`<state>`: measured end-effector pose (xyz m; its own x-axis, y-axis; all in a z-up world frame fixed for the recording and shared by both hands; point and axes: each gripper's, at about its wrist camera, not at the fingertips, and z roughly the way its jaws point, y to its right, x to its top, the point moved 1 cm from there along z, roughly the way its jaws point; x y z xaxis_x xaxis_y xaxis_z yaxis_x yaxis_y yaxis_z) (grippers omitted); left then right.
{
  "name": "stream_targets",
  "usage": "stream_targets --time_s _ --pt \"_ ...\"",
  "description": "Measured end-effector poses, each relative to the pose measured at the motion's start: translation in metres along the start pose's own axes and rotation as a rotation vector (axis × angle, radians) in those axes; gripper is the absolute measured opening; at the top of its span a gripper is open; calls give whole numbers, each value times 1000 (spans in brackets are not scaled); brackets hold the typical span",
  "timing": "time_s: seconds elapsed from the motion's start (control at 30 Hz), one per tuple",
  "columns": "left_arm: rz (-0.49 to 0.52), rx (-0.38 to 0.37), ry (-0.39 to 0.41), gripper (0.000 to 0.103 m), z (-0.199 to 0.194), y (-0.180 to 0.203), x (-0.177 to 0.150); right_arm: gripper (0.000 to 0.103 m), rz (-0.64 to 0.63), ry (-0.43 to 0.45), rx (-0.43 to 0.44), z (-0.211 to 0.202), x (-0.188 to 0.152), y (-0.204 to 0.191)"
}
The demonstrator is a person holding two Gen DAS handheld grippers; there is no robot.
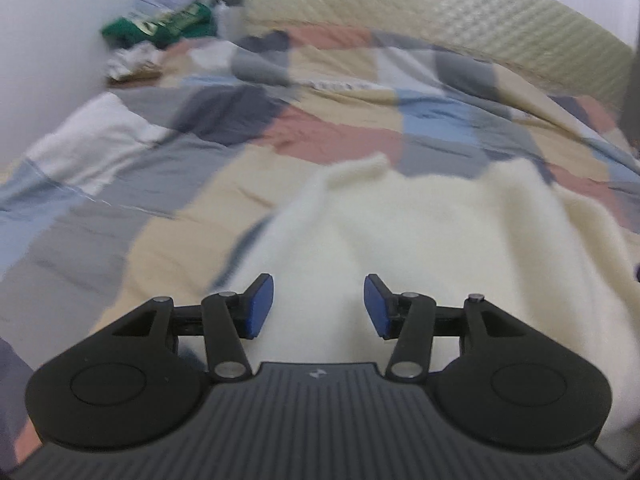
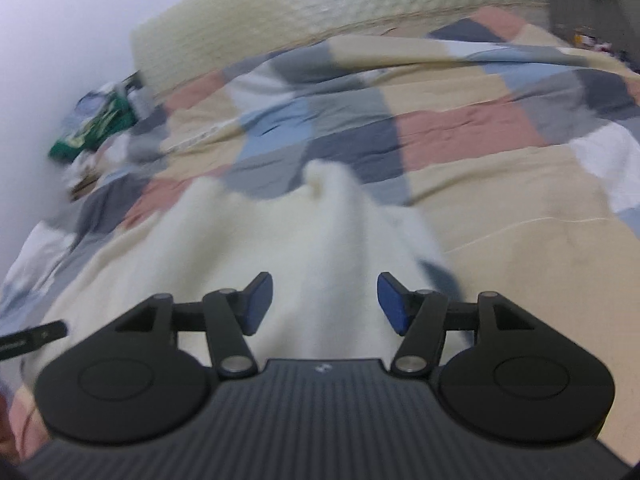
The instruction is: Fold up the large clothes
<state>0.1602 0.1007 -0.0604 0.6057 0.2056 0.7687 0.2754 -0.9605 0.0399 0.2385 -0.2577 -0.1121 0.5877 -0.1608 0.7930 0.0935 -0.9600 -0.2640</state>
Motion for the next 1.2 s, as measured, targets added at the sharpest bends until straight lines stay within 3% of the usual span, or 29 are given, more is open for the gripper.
stream_targets --time_s 0.13,0.2,0.27,0.3,0.4,0.6,0.77,0.9,0.97,1.1,1.13,1.17,1.2 --pt "2 75 43 56 8 -7 4 60 1 -62 49 16 -6 3" --pt "3 104 29 56 21 -9 8 35 -29 -92 23 27 -11 1" --pt "-31 87 -5 56 32 -15 8 20 -39 -97 -11 33 -15 2" --pt "-48 78 -10 52 34 -17 8 12 -35 -88 -13 33 -14 3" --pt "-82 56 0 13 33 -25 11 9 -26 -49 -13 21 -7 6" --pt "-145 34 71 9 12 -40 21 8 -33 35 -95 -1 4 20" --pt "-131 82 -11 10 38 -39 15 9 1 -44 -129 24 -7 36" --pt "-151 50 -12 12 32 -40 13 12 54 -40 -102 21 -11 37" --pt "-193 20 -15 19 21 -44 13 13 102 -33 -76 15 -11 39" --pt "-242 -51 1 48 -18 -44 11 16 185 -16 -36 -8 -11 37" --pt "-250 -80 13 49 -30 -42 9 18 204 -7 -16 -16 -12 36" --pt "-254 -105 20 49 -40 -40 7 27 219 4 3 -25 -14 35" --pt "-260 -127 24 51 -51 -37 4 42 235 15 17 -33 -15 33"
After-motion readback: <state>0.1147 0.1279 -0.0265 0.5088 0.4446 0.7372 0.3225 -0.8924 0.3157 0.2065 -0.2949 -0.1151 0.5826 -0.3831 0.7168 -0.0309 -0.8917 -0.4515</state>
